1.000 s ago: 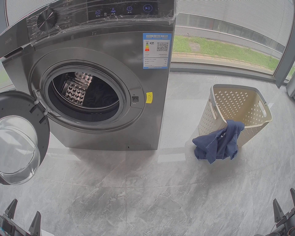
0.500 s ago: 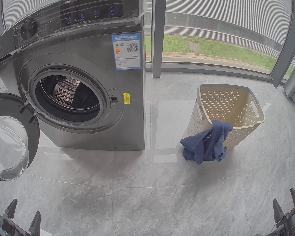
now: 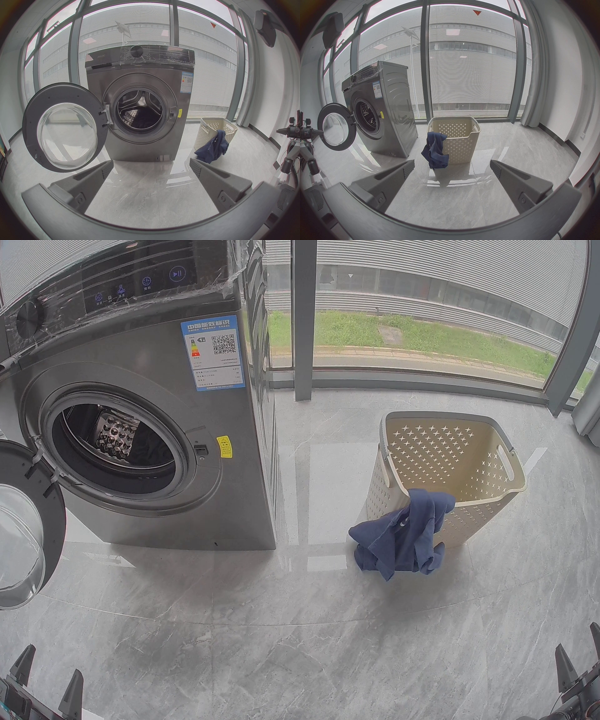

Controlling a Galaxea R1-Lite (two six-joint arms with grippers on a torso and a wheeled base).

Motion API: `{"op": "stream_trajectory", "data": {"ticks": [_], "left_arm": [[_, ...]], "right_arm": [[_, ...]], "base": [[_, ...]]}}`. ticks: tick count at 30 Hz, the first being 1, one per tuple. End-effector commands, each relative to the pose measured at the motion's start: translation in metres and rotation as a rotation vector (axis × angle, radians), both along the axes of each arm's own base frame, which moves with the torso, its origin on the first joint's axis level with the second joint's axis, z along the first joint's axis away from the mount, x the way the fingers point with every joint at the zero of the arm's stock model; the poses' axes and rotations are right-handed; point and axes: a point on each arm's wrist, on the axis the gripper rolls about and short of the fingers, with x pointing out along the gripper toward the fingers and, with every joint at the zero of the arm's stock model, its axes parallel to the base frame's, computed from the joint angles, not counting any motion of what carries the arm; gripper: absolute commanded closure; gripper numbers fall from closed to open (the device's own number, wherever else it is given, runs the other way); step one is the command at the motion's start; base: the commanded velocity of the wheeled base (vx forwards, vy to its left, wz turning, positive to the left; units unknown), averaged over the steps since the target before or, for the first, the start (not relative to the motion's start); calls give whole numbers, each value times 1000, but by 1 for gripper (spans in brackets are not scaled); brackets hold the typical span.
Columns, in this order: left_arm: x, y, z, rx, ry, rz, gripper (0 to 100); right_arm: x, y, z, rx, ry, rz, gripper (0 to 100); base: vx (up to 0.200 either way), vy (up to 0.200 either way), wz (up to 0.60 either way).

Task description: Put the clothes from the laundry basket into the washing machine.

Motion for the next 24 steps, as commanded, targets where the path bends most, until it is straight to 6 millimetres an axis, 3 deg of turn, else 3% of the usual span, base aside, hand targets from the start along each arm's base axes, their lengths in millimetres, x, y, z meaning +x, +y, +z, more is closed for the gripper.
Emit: {"op": "stream_trajectory", "data": {"ticks": [1,7,24], "left_arm": [[0,0,-4,-1,-4,-1,0],[0,0,-4,1,-4,1,0],[0,0,-4,4,-4,-1,0]], "right_arm": [[0,0,-5,0,1,1,0],[0,0,-5,-2,1,1,0],[0,0,-5,0,1,1,0]], "base": [[200,0,0],[0,0,0],[0,-200,0]]}}
